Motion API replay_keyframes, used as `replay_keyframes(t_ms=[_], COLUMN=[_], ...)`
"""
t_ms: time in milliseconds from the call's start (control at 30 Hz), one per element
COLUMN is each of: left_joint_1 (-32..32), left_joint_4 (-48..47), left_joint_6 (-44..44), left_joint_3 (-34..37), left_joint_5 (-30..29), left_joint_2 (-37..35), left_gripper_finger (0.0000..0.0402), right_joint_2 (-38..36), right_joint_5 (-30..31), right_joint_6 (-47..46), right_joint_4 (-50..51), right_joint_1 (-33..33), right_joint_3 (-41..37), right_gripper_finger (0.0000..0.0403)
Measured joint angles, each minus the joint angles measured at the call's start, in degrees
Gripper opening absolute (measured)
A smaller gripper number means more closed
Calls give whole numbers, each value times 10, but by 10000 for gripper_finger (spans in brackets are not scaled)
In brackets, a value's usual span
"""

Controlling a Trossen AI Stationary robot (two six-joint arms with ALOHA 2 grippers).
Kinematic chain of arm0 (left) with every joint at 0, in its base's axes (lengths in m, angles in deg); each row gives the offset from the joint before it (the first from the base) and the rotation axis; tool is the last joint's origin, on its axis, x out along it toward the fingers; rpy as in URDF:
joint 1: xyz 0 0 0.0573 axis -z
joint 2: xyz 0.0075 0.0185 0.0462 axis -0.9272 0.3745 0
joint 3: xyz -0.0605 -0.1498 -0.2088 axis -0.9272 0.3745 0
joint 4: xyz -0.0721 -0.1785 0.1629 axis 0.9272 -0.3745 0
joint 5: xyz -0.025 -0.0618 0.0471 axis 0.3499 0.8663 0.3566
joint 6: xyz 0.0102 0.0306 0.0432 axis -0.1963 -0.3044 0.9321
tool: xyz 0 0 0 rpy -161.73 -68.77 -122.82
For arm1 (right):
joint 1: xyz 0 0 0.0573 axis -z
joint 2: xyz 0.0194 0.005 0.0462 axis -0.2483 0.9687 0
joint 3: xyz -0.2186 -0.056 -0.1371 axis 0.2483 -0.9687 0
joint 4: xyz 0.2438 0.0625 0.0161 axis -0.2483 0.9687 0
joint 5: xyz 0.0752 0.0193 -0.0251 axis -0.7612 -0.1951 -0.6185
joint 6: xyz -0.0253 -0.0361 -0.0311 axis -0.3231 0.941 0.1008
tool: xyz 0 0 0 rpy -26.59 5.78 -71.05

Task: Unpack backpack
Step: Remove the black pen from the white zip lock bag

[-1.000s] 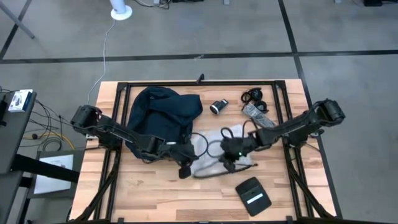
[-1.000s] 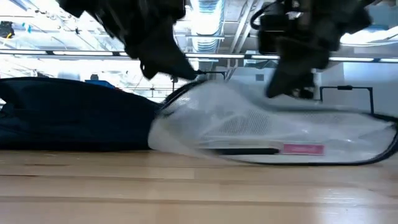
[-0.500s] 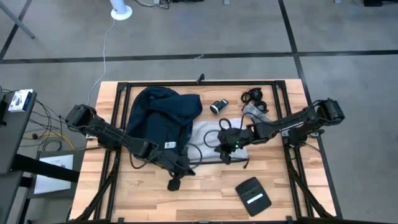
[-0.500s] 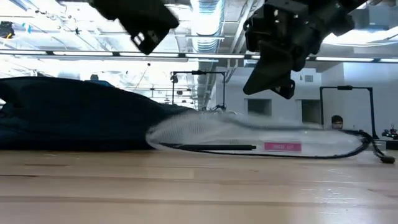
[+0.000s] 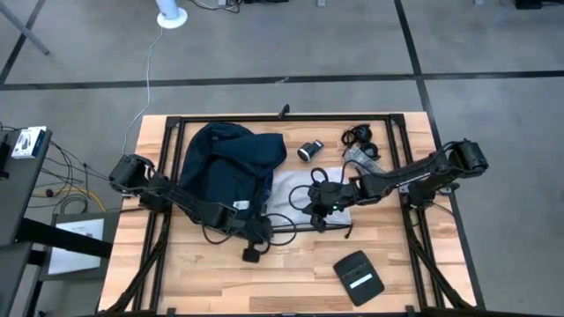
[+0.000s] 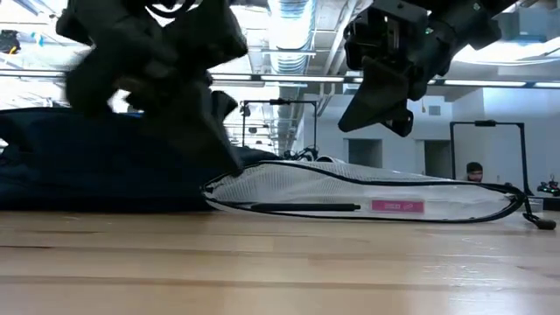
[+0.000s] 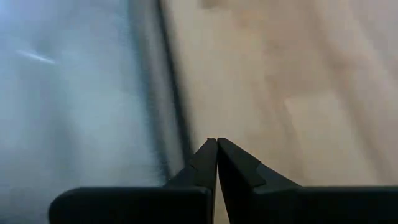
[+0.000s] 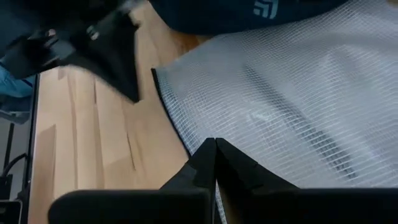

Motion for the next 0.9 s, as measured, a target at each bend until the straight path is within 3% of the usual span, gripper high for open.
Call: replay_keyframes(t_ms=[133, 200, 400, 533, 767, 900], left_joint_1=[1, -1, -15, -30, -66, -80], left_joint_4=[-10, -7, -12, -6, 2, 24], left_joint_6=[-34, -25, -7, -6, -14, -16], left_joint_3=[-1, -1, -1, -1, -1, -1], left_joint_5=[-194, -239, -246, -239, -210, -209], left_joint_2=[-1, -5, -2, -2, -2, -2], left_gripper_finger=[4, 13, 41, 50, 52, 52], right_joint_2=[0, 0, 0, 0, 0, 3], right_joint_5=[0, 0, 0, 1, 129, 132], right_joint_6=[0, 0, 3, 77, 182, 204], right_joint_4=[1, 3, 2, -2, 20, -38], right_joint_1=[-6, -10, -25, -66, -135, -135], right_joint_3=[0, 0, 0, 0, 0, -7], right_gripper_finger=[0, 0, 0, 0, 0, 0])
